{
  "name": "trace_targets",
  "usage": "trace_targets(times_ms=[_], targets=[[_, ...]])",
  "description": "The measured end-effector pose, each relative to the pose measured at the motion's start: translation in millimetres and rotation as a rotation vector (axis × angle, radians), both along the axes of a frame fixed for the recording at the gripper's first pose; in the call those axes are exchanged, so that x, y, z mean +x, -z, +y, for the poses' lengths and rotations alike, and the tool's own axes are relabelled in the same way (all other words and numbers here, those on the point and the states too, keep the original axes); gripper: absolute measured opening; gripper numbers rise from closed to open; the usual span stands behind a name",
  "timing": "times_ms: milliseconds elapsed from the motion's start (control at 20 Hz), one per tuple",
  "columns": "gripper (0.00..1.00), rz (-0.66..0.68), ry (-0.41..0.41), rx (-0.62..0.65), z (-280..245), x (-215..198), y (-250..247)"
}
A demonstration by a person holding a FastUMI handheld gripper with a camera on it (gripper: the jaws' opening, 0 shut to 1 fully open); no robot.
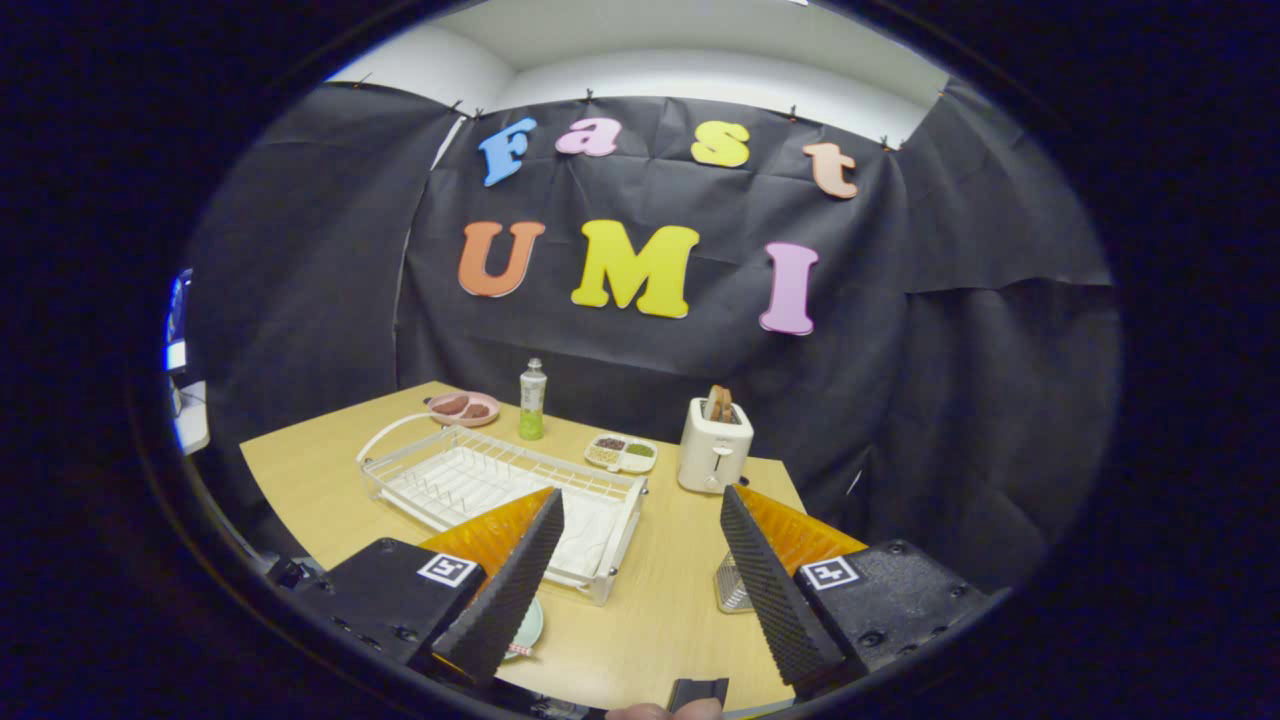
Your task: Take the plate from the dish rack, then take the spoon from the basket and place it into the plate.
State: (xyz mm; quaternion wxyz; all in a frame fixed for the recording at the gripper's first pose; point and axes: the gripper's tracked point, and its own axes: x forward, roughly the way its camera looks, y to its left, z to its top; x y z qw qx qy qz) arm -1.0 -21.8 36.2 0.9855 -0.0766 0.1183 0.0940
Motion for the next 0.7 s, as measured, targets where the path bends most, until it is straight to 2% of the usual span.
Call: trace_targets(times_ms=[250, 500, 700], targets=[[1.0, -0.085, 0.116, 0.12, -26, -34, 4], [1.0, -0.16, 0.165, 0.142, -38, -79, 11], [1.0, -0.201, 0.198, 0.14, -50, -101, 14]])
